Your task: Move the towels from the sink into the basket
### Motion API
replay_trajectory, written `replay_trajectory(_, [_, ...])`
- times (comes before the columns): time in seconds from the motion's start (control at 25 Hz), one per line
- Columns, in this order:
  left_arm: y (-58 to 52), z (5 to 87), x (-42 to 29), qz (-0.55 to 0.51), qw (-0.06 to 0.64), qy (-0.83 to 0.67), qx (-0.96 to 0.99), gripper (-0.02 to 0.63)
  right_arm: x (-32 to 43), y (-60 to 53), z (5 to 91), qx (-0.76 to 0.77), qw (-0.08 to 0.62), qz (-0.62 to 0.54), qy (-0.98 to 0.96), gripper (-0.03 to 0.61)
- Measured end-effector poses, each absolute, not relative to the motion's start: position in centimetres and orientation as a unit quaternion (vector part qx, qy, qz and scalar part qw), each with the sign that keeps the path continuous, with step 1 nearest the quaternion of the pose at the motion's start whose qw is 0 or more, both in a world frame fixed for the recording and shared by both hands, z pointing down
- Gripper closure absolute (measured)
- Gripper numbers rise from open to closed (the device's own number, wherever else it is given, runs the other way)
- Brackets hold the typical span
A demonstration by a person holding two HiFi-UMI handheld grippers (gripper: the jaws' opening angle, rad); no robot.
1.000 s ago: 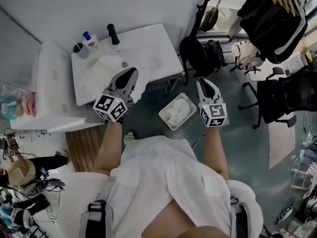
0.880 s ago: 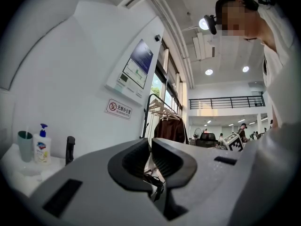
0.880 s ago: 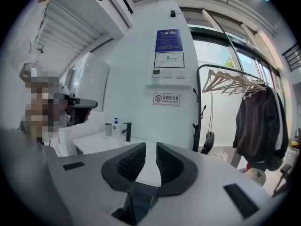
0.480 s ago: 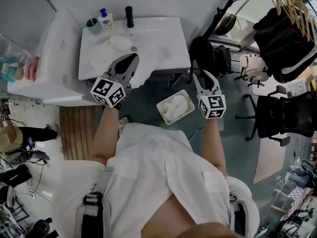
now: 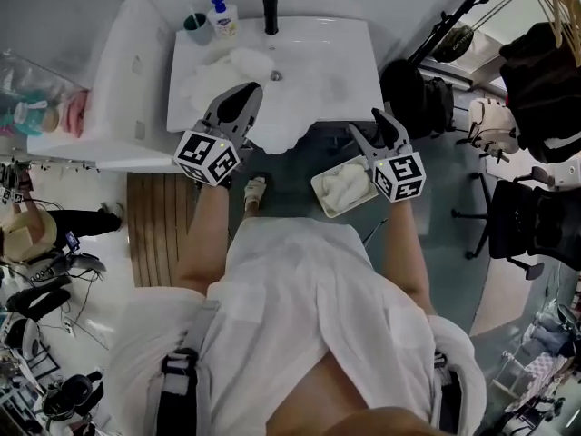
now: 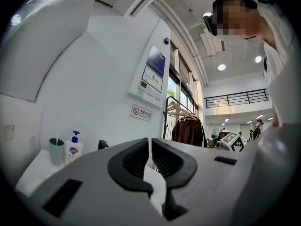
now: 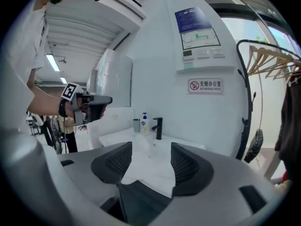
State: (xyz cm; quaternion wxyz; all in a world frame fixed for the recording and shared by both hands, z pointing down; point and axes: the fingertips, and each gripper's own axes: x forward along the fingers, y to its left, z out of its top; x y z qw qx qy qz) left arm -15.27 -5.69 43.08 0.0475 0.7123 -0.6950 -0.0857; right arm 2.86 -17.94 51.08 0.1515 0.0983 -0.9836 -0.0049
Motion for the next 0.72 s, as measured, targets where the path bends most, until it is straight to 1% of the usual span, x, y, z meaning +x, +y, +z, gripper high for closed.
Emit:
replay_trajectory(0.32, [-7.7,44.1,-21.1,-0.079,0.062,-0.685,0.722,0.588,-6.2,-15.1,56.0,0.001,0.204,0.010,-0.979,0.270])
replay_trajectory(0.56, [-9.9,45.2,-24.1,-0.065,0.071,-0.668,0.738,0.588,-10.8,-14.3,59.9,-0.012,0.252,0.048,-0.966,0.251])
replay_trajectory(0.72, [-11.0,46.1,-25.8,-0.056,0.077,-0.658,0.747,0.588,-13.0,-13.9,62.8,-0.021,0.303,0.082,-0.949,0.230])
